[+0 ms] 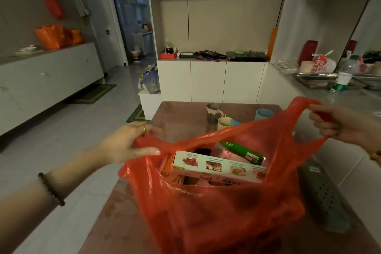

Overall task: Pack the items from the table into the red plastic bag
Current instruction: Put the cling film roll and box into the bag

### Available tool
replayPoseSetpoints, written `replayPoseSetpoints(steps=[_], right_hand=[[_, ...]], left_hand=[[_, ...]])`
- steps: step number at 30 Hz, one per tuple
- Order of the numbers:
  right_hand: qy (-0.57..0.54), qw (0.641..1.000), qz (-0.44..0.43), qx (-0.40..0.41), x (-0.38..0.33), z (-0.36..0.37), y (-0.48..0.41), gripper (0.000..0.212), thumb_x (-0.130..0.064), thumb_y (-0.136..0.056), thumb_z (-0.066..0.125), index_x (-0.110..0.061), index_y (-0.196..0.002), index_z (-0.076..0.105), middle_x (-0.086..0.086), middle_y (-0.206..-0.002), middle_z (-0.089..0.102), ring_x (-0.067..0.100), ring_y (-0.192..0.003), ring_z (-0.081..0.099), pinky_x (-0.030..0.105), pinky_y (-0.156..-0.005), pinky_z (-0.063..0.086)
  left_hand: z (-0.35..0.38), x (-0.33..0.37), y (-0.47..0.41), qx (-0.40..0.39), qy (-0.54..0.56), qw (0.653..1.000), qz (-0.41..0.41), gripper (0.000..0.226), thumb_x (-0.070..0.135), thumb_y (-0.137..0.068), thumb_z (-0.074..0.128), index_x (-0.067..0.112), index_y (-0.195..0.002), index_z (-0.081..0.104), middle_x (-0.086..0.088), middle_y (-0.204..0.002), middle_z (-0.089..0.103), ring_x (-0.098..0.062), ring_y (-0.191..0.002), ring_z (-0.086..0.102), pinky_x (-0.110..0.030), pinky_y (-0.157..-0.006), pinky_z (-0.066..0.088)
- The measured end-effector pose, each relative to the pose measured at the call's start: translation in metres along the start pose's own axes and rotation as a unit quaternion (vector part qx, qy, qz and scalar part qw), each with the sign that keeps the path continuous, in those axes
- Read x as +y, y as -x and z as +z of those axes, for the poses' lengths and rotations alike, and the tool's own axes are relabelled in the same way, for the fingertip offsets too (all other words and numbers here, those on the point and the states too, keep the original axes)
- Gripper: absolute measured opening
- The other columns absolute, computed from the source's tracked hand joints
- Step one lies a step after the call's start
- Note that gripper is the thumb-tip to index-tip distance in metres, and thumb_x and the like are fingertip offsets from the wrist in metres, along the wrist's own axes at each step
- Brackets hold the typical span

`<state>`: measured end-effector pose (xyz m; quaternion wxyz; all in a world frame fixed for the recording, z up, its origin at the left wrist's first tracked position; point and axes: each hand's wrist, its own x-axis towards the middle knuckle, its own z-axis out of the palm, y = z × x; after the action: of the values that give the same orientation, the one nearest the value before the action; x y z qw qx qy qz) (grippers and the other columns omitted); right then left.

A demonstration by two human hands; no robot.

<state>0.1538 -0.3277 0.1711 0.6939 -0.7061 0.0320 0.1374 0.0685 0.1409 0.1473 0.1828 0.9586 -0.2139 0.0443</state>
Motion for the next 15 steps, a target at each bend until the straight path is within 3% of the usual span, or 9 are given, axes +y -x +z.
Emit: replayPoseSetpoints(steps=[2,3,5,7,8,10,12,13,15], right_hand=[[0.013,0.998,0.047,0.025,0.005,0.011,0.021,0.03,-0.019,-0.097,0.034,-0.013,-0.07,0.045,-0.003,-0.034,0.039,0.0,-0.019,0.019,0.006,-0.025,0.014],[-0.002,0.998,0.051,0.031,0.017,0.005,0.013,0.031,-0.019,-0.097,0.034,-0.011,-0.071,0.046,-0.003,-0.032,0.038,0.0,-0.018,0.018,0.005,-0.026,0.013],[0.042,0.993,0.103,0.031,0.031,0.003,0.019,0.035,-0.018,-0.097,0.033,-0.008,-0.065,0.042,-0.004,-0.031,0.036,0.002,-0.017,0.018,0.003,-0.028,0.015],[0.112,0.983,0.126,0.077,0.047,-0.003,0.021,0.035,-0.011,-0.095,0.036,-0.006,-0.061,0.044,-0.001,-0.032,0.04,0.006,-0.019,0.026,0.008,-0.029,0.021],[0.209,0.965,0.134,0.082,0.05,-0.004,0.025,0.029,-0.006,-0.094,0.04,-0.003,-0.066,0.05,0.003,-0.037,0.048,0.011,-0.025,0.036,0.014,-0.031,0.028],[0.305,0.938,0.096,0.134,0.042,0.002,0.029,0.016,0.001,-0.09,0.049,0.005,-0.104,0.056,0.019,-0.08,0.067,0.025,-0.062,0.059,0.024,-0.052,0.046],[0.388,0.911,0.017,0.141,0.024,0.013,0.024,0.067,-0.006,-0.083,0.064,-0.003,-0.14,0.03,0.021,-0.135,0.046,0.032,-0.113,0.051,0.031,-0.09,0.043],[0.403,0.905,-0.035,0.131,0.014,0.024,0.021,0.078,-0.009,-0.08,0.068,-0.01,-0.144,0.023,0.017,-0.145,0.034,0.031,-0.127,0.041,0.036,-0.1,0.037],[0.399,0.903,-0.13,0.093,-0.004,0.048,0.007,0.076,-0.014,-0.081,0.067,-0.019,-0.144,0.024,0.01,-0.149,0.03,0.028,-0.134,0.033,0.041,-0.106,0.033]], left_hand=[[0.018,0.009,-0.017,-0.05,-0.032,0.995,-0.077,0.116,0.093,-0.048,0.04,0.029,-0.143,0.028,0.007,-0.143,0.04,-0.012,-0.129,0.042,-0.033,-0.11,0.035],[0.029,0.014,-0.025,-0.087,-0.025,0.991,-0.103,0.115,0.088,-0.051,0.048,0.027,-0.146,0.022,0.004,-0.147,0.037,-0.017,-0.133,0.039,-0.032,-0.111,0.034],[0.049,0.016,-0.044,-0.14,-0.038,0.982,-0.118,0.085,0.065,-0.07,0.061,0.02,-0.138,0.039,-0.001,-0.135,0.053,-0.021,-0.125,0.051,-0.031,-0.103,0.042],[0.062,0.011,-0.06,-0.132,-0.08,0.984,-0.091,0.044,0.047,-0.085,0.058,0.013,-0.113,0.06,-0.005,-0.113,0.066,-0.021,-0.105,0.061,-0.032,-0.088,0.049],[0.065,0.007,-0.067,-0.121,-0.074,0.986,-0.083,0.034,0.041,-0.087,0.056,0.011,-0.102,0.064,-0.006,-0.105,0.069,-0.019,-0.096,0.062,-0.03,-0.083,0.049],[0.062,0.003,-0.078,-0.104,-0.005,0.991,-0.083,0.025,0.036,-0.089,0.056,0.013,-0.082,0.065,-0.002,-0.085,0.068,-0.002,-0.077,0.062,-0.016,-0.072,0.046],[0.052,-0.003,-0.089,-0.09,0.096,0.986,-0.1,0.027,0.044,-0.085,0.058,0.019,-0.076,0.065,0.005,-0.077,0.068,0.003,-0.069,0.063,-0.007,-0.067,0.046],[0.047,-0.006,-0.094,-0.098,0.144,0.979,-0.106,0.038,0.055,-0.08,0.058,0.018,-0.08,0.067,0.002,-0.081,0.071,-0.001,-0.073,0.067,-0.013,-0.072,0.051],[0.038,-0.01,-0.109,-0.136,0.189,0.966,-0.113,0.069,0.078,-0.062,0.054,0.017,-0.091,0.07,-0.003,-0.09,0.074,-0.014,-0.081,0.071,-0.025,-0.078,0.057]])
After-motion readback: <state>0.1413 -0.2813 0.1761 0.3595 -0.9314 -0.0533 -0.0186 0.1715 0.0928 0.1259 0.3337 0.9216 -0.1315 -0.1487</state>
